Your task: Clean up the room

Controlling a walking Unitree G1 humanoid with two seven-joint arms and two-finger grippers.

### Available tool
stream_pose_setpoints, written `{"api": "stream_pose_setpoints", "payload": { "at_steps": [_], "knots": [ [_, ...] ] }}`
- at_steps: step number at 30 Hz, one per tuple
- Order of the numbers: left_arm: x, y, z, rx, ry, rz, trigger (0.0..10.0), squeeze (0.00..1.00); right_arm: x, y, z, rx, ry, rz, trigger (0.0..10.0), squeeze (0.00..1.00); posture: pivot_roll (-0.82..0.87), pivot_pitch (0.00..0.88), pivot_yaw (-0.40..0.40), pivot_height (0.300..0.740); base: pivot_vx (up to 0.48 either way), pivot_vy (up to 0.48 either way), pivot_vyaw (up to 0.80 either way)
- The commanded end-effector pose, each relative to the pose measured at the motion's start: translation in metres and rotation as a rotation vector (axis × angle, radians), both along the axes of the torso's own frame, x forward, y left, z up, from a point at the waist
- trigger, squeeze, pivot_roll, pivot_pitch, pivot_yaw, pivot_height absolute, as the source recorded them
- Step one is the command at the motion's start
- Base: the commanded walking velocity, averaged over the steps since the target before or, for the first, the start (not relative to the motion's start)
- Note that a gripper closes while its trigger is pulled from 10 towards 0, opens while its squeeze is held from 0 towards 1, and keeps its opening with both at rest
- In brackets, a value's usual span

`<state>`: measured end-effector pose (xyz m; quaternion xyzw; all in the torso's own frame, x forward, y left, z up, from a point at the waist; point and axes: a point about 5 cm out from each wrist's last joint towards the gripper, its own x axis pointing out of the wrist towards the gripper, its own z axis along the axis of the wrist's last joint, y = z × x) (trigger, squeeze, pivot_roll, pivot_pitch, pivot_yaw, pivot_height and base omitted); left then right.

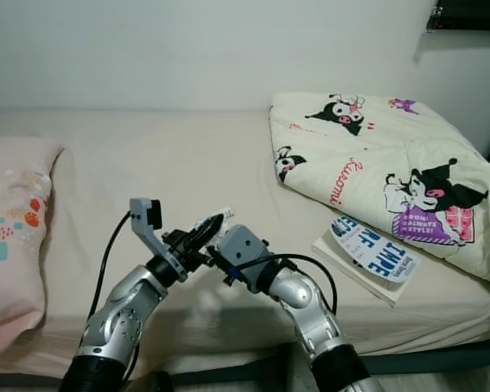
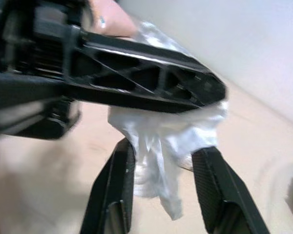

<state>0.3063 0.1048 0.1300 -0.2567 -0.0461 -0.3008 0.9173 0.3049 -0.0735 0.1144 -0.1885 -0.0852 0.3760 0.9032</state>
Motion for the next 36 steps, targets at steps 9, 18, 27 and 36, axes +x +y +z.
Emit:
{"api": "stream_pose_setpoints", "payload": {
  "at_steps": [9, 18, 27, 36],
  "knots": [
    [0.009, 0.024, 0.005, 0.007, -0.007, 0.121, 0.0, 0.0, 0.003, -0.048, -0.002, 0.107, 0.009, -0.306, 10.0, 0.0, -0.02, 0.063, -0.031, 0.57, 0.0, 0.0, 0.0],
    [0.006, 0.062, 0.01, 0.105, -0.007, 0.333, 0.0, 0.0, -0.004, -0.105, -0.011, 0.217, 0.082, -0.677, 10.0, 0.0, -0.01, 0.191, -0.029, 0.57, 0.0, 0.0, 0.0],
    [0.003, 0.066, 0.001, 0.14, 0.036, 0.403, 0.0, 0.0, -0.006, -0.098, -0.008, 0.232, 0.107, -0.691, 10.0, 0.0, -0.03, 0.206, -0.024, 0.57, 0.0, 0.0, 0.0],
    [0.007, 0.063, -0.021, 0.317, 0.136, 0.494, 10.0, 0.0, 0.0, -0.088, -0.018, 0.226, 0.167, -0.685, 10.0, 0.0, -0.02, 0.06, -0.015, 0.57, 0.0, 0.0, 0.0]
  ]
}}
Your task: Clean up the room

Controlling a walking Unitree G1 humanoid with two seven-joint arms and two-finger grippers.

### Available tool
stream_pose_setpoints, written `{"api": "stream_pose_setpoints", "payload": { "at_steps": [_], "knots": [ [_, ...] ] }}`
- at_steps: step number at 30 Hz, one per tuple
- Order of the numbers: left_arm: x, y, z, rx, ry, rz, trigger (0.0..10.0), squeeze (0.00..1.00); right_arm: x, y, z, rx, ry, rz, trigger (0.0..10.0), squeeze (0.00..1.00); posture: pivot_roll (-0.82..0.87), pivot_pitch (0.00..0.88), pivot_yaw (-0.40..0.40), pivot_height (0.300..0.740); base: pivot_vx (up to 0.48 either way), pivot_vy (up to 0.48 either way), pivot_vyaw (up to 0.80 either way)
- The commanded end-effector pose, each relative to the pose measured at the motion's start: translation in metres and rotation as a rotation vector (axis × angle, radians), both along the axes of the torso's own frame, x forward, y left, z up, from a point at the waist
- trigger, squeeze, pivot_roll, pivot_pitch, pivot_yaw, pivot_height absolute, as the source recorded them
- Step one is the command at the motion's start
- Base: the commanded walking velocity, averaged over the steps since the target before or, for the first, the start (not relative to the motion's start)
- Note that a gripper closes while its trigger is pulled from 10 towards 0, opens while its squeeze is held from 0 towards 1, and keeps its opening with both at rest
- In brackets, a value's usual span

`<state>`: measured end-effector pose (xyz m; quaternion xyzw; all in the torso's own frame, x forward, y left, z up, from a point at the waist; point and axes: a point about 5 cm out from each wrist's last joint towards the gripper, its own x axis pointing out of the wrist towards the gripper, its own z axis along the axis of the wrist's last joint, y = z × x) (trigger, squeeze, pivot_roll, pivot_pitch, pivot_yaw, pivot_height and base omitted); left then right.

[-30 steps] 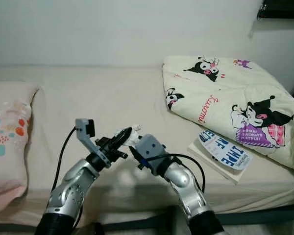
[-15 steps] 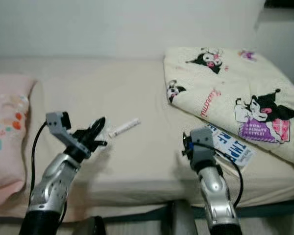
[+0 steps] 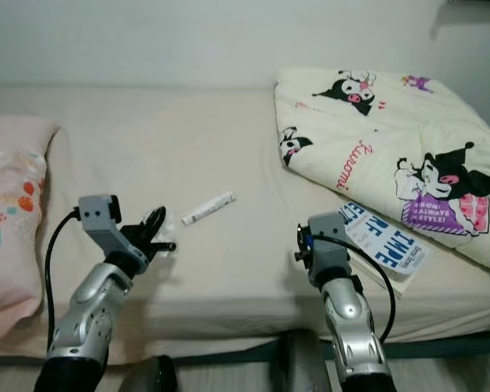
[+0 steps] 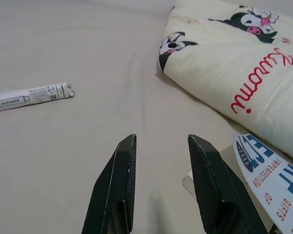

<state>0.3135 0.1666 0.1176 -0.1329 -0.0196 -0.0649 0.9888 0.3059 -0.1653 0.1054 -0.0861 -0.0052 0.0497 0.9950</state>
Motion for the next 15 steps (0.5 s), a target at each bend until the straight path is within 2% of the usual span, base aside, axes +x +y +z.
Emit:
{"api": "stream_pose_setpoints", "payload": {
  "at_steps": [1, 6, 10, 15],
  "knots": [
    [0.0, 0.0, -0.01, 0.06, 0.048, 0.023, 10.0, 0.0, -0.002, 0.005, -0.01, 0.035, 0.049, 0.007, 10.0, 0.0, -0.02, 0.053, -0.014, 0.57, 0.0, 0.0, 0.0],
    [0.001, -0.006, -0.015, 0.163, 0.054, 0.009, 10.0, 0.0, 0.0, 0.006, -0.018, 0.083, 0.086, -0.019, 10.0, 0.0, -0.01, 0.0, -0.012, 0.59, 0.0, 0.0, 0.0],
    [0.001, -0.009, -0.017, 0.174, 0.063, 0.006, 10.0, 0.0, 0.001, 0.006, -0.02, 0.107, 0.096, -0.029, 10.0, 0.0, -0.01, 0.0, -0.012, 0.61, 0.0, 0.0, 0.0],
    [-0.007, -0.008, -0.03, 0.199, 0.087, 0.013, 10.0, 0.0, 0.001, 0.007, -0.026, 0.178, 0.133, -0.03, 10.0, 0.0, -0.02, 0.0, -0.011, 0.63, 0.0, 0.0, 0.0]
  ]
}}
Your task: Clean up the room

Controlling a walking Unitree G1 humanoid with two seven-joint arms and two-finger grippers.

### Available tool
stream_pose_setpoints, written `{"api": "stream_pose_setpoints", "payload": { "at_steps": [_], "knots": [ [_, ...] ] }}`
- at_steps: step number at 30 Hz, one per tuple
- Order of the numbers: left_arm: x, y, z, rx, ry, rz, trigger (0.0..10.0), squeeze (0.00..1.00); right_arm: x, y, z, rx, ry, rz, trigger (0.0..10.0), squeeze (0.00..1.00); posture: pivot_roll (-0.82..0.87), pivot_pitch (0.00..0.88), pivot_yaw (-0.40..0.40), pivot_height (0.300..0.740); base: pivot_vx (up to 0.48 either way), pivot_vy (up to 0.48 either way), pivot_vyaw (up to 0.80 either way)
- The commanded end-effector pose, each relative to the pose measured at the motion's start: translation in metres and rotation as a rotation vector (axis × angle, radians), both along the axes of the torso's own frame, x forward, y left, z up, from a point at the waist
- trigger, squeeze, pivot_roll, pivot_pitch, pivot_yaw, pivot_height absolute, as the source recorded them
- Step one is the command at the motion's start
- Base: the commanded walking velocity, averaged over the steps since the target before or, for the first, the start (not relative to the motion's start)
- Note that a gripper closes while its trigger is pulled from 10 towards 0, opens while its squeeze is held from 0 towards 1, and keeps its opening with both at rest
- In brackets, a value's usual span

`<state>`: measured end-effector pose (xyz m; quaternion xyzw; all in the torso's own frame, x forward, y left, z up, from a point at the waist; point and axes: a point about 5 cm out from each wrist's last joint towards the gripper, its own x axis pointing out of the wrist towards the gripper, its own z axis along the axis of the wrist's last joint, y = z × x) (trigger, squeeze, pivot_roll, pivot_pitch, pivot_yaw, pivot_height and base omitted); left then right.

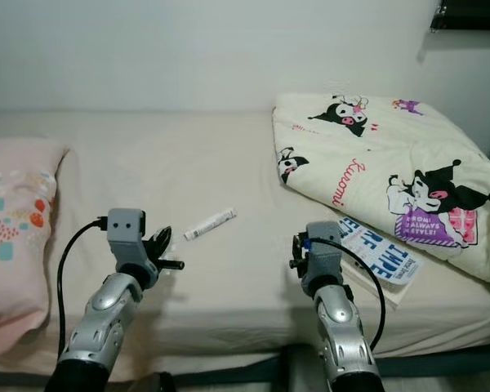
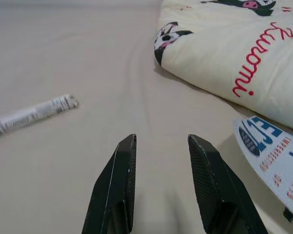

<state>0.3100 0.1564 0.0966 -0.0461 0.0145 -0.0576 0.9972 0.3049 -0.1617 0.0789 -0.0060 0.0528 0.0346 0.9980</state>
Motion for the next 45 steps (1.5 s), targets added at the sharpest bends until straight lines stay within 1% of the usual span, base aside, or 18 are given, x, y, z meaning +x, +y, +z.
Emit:
{"api": "stream_pose_setpoints", "payload": {
  "at_steps": [1, 5, 7, 15, 20, 22, 23, 27, 29, 31, 33, 35, 37, 45],
  "knots": [
    [-0.005, 0.003, -0.011, 0.023, 0.033, 0.007, 10.0, 0.0, 0.002, 0.004, -0.001, 0.027, 0.014, 0.013, 10.0, 0.0, -0.02, 0.0, -0.011, 0.635, 0.0, 0.0, 0.0],
    [-0.008, 0.004, -0.015, 0.046, 0.028, 0.022, 10.0, 0.0, -0.001, 0.006, -0.004, 0.03, 0.022, 0.019, 10.0, 0.0, -0.02, 0.0, -0.014, 0.655, 0.0, 0.0, 0.0],
    [-0.008, 0.005, -0.015, 0.042, 0.028, 0.028, 10.0, 0.0, -0.001, 0.006, -0.004, 0.031, 0.022, 0.018, 10.0, 0.0, -0.02, 0.0, -0.02, 0.66, 0.0, 0.0, 0.0],
    [0.0, 0.006, -0.008, -0.002, 0.011, 0.049, 10.0, 0.0, 0.004, 0.008, -0.002, 0.043, 0.016, 0.023, 10.0, 0.0, -0.01, 0.0, -0.028, 0.7, 0.0, 0.0, 0.0],
    [0.0, 0.008, -0.009, -0.019, 0.013, 0.067, 10.0, 0.0, 0.005, 0.01, 0.0, 0.041, 0.011, 0.038, 10.0, 0.0, -0.02, 0.0, -0.03, 0.71, 0.0, 0.0, 0.0],
    [-0.001, 0.01, -0.009, -0.033, 0.007, 0.081, 10.0, 0.0, 0.007, 0.012, 0.003, 0.04, 0.001, 0.059, 10.0, 0.0, -0.01, 0.0, -0.03, 0.72, 0.0, 0.0, 0.0],
    [-0.002, 0.01, -0.007, -0.046, -0.014, 0.088, 10.0, 0.0, 0.007, 0.014, 0.004, 0.04, -0.003, 0.072, 10.0, 0.0, -0.01, 0.0, -0.031, 0.73, 0.0, 0.0, 0.0],
    [-0.003, 0.011, -0.006, -0.059, -0.019, 0.094, 10.0, 0.0, 0.008, 0.015, 0.004, 0.043, -0.005, 0.083, 10.0, 0.0, -0.01, 0.0, -0.03, 0.74, 0.0, 0.0, 0.0],
    [-0.003, 0.011, -0.005, -0.064, -0.019, 0.095, 10.0, 0.0, 0.008, 0.016, 0.004, 0.043, -0.004, 0.084, 10.0, 0.0, -0.01, 0.0, -0.03, 0.74, 0.0, 0.0, 0.0],
    [-0.002, 0.011, -0.005, -0.098, 0.002, 0.105, 10.0, 0.0, 0.01, 0.017, 0.007, 0.03, -0.019, 0.082, 10.0, 0.0, -0.01, 0.0, -0.031, 0.74, 0.0, 0.0, 0.0],
    [-0.002, 0.011, -0.004, -0.105, 0.004, 0.109, 10.0, 0.0, 0.01, 0.018, 0.008, 0.021, -0.024, 0.084, 10.0, 0.0, -0.01, 0.002, -0.03, 0.74, 0.0, 0.0, 0.0],
    [-0.002, 0.012, -0.002, -0.08, -0.016, 0.113, 10.0, 0.0, 0.012, 0.018, 0.009, -0.006, -0.028, 0.083, 10.0, 0.0, -0.01, 0.004, -0.031, 0.74, 0.0, 0.0, 0.0],
    [-0.002, 0.012, -0.001, -0.07, -0.025, 0.116, 10.0, 0.0, 0.012, 0.018, 0.009, -0.01, -0.028, 0.081, 10.0, 0.0, -0.01, 0.004, -0.031, 0.74, 0.0, 0.0, 0.0],
    [-0.003, 0.011, -0.002, -0.075, -0.03, 0.11, 10.0, 0.0, 0.013, 0.017, 0.008, -0.037, -0.021, 0.091, 10.0, 0.0, -0.01, 0.006, -0.032, 0.74, 0.0, 0.0, 0.0]
  ]
}}
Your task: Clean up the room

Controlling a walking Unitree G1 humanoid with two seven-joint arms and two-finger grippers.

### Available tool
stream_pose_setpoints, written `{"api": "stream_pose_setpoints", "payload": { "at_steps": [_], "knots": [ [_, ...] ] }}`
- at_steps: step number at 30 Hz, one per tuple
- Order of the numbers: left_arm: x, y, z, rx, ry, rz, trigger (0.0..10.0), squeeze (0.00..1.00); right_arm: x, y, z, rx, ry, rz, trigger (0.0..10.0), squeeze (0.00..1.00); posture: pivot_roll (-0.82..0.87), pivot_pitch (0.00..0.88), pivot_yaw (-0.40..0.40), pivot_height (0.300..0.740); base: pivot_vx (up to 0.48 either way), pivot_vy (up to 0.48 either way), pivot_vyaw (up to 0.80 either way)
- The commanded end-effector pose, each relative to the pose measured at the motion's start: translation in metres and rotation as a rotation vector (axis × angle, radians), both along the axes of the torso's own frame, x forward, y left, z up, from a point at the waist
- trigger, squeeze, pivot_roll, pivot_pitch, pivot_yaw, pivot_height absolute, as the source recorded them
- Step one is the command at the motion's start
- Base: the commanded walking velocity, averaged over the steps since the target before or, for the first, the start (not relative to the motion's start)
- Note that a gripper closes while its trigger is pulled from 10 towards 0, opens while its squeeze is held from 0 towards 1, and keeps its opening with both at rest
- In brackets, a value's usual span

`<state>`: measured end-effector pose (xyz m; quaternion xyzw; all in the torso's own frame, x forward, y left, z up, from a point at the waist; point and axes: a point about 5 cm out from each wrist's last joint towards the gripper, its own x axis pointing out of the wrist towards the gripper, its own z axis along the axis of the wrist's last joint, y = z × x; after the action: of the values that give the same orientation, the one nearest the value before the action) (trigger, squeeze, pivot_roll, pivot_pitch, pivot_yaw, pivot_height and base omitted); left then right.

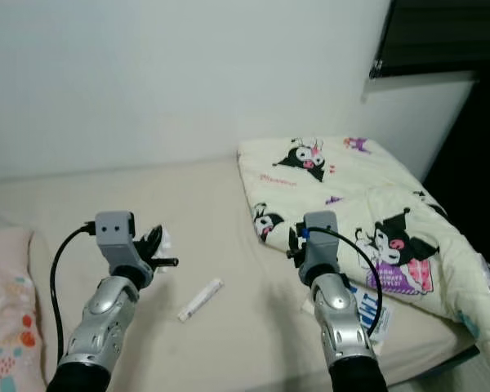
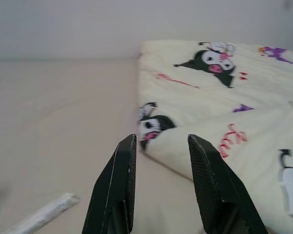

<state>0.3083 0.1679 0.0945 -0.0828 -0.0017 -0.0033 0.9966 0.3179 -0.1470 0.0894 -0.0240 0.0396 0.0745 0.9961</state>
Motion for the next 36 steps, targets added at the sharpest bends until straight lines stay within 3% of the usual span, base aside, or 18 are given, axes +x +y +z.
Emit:
{"api": "stream_pose_setpoints", "payload": {
  "at_steps": [1, 26, 36],
  "knots": [
    [-0.0015, -0.0008, 0.0003, -0.001, -0.007, -0.002, 10.0, 0.0, 0.0003, 0.0021, -0.0022, -0.006, 0.007, 0.009, 10.0, 0.0, -0.01, 0.006, -0.032, 0.74, 0.0, 0.0, 0.0],
    [-0.0025, -0.0035, -0.0002, 0.021, 0.004, -0.022, 10.0, 0.0, 0.0, 0.0064, -0.0049, 0.005, 0.021, 0.047, 10.0, 0.0, 0.0, 0.003, -0.029, 0.74, 0.0, 0.0, 0.0],
    [-0.0027, -0.0045, 0.0006, 0.034, 0.007, -0.019, 10.0, 0.0, 0.0011, 0.0106, -0.0046, -0.017, 0.02, 0.073, 10.0, 0.0, 0.0, 0.003, -0.033, 0.74, 0.0, -0.336, 0.76]
  ]
}}
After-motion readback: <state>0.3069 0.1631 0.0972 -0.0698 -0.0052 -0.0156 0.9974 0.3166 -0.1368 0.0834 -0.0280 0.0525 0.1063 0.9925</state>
